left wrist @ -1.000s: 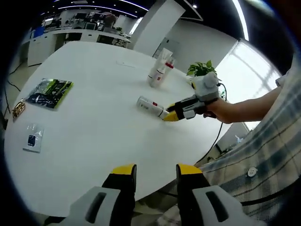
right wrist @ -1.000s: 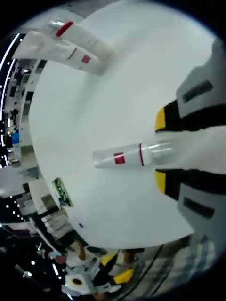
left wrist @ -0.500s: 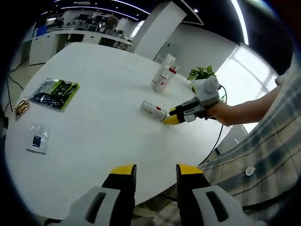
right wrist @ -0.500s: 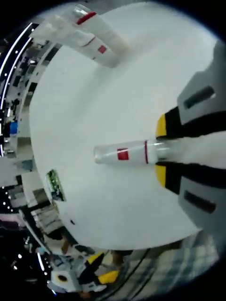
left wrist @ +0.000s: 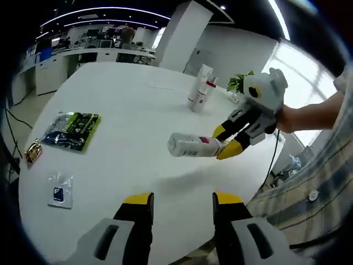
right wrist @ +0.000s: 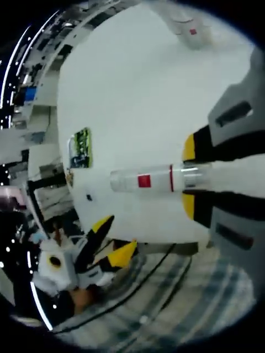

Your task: Arrange the skincare products in the storage area until every visible bottle or jar stands upright without overlapping.

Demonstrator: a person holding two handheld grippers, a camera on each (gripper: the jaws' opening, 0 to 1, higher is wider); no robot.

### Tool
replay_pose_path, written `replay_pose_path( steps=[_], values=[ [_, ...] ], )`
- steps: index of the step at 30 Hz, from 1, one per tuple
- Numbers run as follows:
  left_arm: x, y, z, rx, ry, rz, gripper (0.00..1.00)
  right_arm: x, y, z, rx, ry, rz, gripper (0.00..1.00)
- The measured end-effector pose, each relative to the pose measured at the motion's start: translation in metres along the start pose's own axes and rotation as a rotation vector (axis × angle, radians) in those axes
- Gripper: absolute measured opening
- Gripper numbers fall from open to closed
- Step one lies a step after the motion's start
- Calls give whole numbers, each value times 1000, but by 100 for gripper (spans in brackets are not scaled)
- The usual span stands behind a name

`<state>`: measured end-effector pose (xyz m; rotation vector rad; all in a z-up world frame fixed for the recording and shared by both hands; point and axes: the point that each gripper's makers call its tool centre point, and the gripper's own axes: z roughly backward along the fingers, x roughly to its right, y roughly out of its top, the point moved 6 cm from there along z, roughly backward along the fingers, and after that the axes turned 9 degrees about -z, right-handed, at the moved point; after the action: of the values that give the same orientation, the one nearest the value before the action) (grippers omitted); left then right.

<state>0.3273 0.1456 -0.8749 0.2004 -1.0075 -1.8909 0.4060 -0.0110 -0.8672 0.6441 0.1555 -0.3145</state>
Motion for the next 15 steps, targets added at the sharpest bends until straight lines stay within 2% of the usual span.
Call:
replay_pose_path(
  steps=[2,4,5,10,13,15],
  values=[
    [2,2,-1,0,-6,4,49,-7,8,0,-28,27,61,17],
    [2,3,-3,13,-17,57,57,-12,13,0,-43,48,108,17],
    [1,2,-2,12,-16,46,58,-17,17,1,-53,71,135,17],
    [-5,-4,1,-22,15,7,61,-28,23,3,-116,133,250,17],
    [-1,1,3,24,-26,56,61,-38,27,4,-138,185,287,17],
    [4,3,2,18,-37,13,60,-42,31,5,-142,206,299,17]
  ],
)
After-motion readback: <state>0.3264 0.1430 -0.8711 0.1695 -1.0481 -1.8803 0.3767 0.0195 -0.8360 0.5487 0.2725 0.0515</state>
